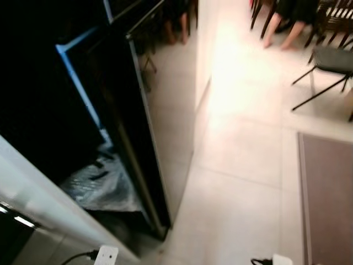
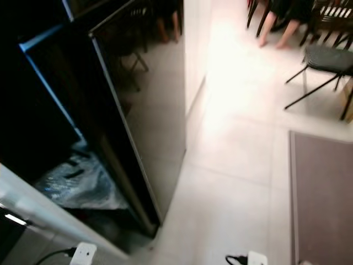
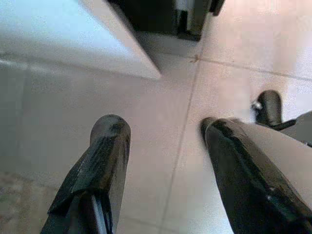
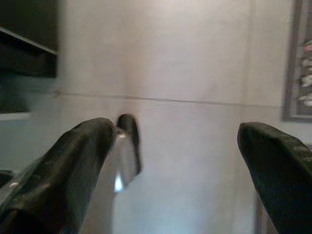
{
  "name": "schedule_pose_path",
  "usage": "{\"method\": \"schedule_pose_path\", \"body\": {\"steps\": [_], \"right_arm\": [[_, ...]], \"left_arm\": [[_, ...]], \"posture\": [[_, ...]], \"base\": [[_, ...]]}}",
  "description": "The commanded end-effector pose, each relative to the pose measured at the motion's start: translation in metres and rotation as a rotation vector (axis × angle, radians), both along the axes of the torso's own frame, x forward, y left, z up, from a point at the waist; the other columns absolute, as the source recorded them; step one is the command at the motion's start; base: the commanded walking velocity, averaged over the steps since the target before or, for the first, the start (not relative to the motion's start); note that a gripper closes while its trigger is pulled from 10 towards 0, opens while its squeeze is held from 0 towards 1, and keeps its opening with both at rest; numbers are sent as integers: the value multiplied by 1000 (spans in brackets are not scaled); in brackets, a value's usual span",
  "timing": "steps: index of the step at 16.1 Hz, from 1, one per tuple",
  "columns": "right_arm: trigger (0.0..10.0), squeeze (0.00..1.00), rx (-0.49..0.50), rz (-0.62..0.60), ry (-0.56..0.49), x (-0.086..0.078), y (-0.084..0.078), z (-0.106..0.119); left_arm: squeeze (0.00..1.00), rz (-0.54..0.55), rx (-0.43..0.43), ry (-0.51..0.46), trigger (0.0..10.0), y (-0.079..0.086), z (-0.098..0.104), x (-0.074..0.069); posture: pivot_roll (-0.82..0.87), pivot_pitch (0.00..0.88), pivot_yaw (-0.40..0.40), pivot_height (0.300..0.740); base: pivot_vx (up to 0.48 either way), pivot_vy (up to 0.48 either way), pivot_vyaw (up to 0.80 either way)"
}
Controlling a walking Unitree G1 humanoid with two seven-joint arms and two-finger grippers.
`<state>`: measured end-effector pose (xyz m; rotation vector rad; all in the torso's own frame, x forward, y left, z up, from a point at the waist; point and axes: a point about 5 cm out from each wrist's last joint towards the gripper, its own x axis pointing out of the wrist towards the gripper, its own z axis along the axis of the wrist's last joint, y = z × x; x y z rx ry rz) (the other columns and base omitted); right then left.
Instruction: Restocking fridge
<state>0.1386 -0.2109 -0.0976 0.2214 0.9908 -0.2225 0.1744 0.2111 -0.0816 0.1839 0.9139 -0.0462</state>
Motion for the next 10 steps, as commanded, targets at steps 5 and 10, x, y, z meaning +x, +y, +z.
{"method": "schedule_pose_path", "body": {"steps": [5, 10], "right_arm": [[10000, 0, 5, -16, 17, -4, 4, -2], [10000, 0, 3, 2, 27, -3, 8, -3]], "left_arm": [[0, -5, 8, 50, 10000, 2, -5, -11], [0, 8, -22, 46, 10000, 0, -5, -10]], "posture": [[-45, 96, 30, 740], [-45, 115, 27, 740]], "base": [[0, -163, 0], [0, 0, -626]]}}
